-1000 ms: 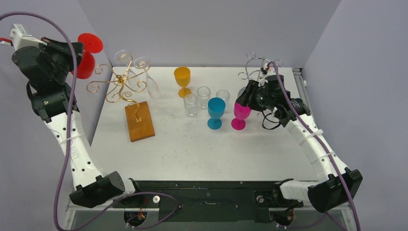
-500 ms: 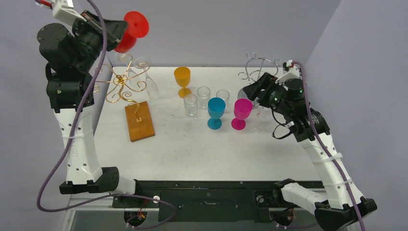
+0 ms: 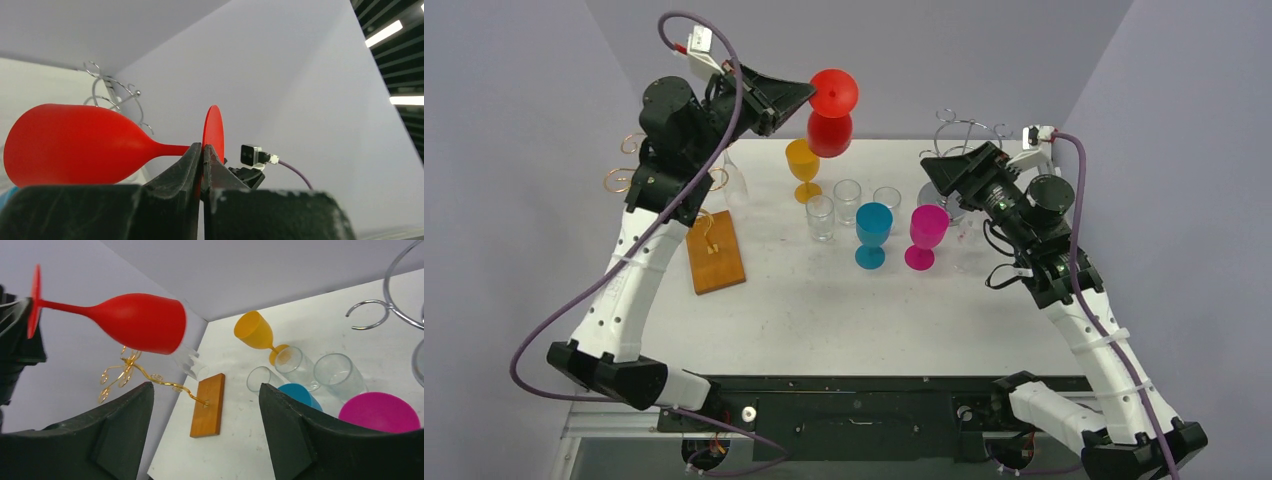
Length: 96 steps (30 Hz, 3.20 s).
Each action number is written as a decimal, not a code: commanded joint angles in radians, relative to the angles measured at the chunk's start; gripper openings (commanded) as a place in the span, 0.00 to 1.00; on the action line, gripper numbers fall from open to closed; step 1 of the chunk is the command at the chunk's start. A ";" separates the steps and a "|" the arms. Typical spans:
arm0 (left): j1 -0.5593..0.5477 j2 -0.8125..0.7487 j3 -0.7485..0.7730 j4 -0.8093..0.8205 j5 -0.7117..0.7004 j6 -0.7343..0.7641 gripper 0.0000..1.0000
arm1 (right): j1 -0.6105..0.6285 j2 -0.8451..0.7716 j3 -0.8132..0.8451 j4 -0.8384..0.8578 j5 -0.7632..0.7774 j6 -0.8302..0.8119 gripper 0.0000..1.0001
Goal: Take the wine glass off the wine glass rack
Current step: Place the wine glass at the center of the board.
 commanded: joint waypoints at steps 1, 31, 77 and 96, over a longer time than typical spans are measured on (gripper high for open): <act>-0.023 0.008 -0.078 0.342 0.068 -0.302 0.00 | 0.003 0.007 -0.050 0.305 -0.122 0.082 0.73; -0.082 0.007 -0.420 0.993 0.102 -0.946 0.00 | -0.015 0.175 -0.157 1.085 -0.372 0.478 0.72; -0.059 -0.463 -0.256 -0.488 -0.778 0.567 0.96 | 0.454 0.434 0.564 -0.666 0.296 -0.225 0.00; 0.318 -0.214 0.022 -0.597 -0.465 0.548 0.96 | 0.555 0.990 1.000 -0.905 0.290 -0.320 0.00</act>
